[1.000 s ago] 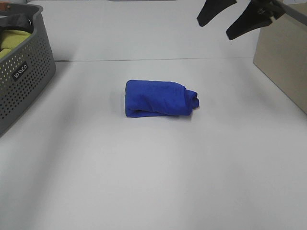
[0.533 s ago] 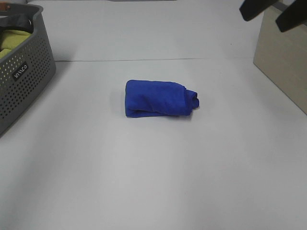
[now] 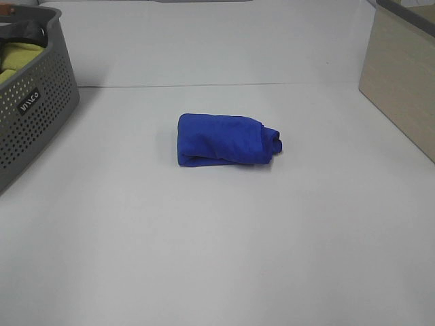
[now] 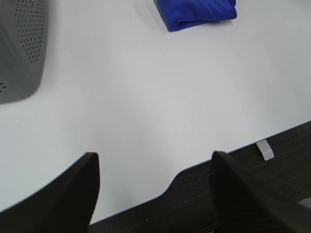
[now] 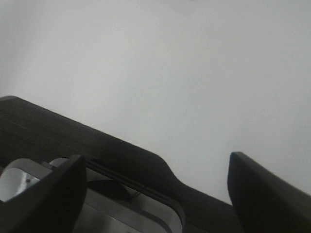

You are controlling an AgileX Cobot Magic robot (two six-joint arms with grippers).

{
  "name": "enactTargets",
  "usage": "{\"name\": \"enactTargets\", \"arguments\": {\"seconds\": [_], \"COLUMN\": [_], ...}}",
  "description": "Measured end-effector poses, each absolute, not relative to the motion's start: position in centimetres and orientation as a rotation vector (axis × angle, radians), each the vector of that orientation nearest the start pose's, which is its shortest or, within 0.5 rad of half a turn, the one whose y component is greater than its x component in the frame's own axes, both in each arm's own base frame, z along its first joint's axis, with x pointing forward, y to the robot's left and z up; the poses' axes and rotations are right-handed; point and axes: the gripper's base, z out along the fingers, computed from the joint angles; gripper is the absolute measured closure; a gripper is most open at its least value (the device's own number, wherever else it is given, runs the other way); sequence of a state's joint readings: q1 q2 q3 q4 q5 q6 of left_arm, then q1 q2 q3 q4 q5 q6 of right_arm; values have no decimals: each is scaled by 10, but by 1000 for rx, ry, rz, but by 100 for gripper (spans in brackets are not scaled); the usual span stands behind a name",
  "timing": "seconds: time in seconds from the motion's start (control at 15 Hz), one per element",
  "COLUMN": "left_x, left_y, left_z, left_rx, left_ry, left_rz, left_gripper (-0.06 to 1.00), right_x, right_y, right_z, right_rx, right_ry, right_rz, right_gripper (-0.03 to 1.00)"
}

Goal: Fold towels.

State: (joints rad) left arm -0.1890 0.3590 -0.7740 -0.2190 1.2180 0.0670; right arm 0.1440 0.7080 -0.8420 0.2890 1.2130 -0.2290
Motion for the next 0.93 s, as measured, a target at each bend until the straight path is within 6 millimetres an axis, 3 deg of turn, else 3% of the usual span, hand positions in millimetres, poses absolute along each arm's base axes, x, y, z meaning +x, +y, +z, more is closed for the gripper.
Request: {"name": "enactTargets", "arguments": {"seconds": [0.07,0.2,0.33,0.47,0.93], "left_x": [2,-6,-7,-4,4], "left_y": [-18,-16,-16,-17,-19], "left_z": [315,297,282,282,278], "left_rx": [348,403,440,435,412], "left_ry": [2210,2185,2171,2132,2083], "left_rz": [-302,-270,-251,-257,-270], "left_gripper": [32,32,32,32,32], "right_x": [62,36,25,15,14], "right_y": [28,18,15,14,13], "right_z": [313,291,280,281,280], "right_rx": [-443,-421,-407,-384,-374], "right_ry": [2455,2390,2332,2198,2155], "right_rz": [256,170,139,143,140], "right_gripper": [21,21,21,21,21]}}
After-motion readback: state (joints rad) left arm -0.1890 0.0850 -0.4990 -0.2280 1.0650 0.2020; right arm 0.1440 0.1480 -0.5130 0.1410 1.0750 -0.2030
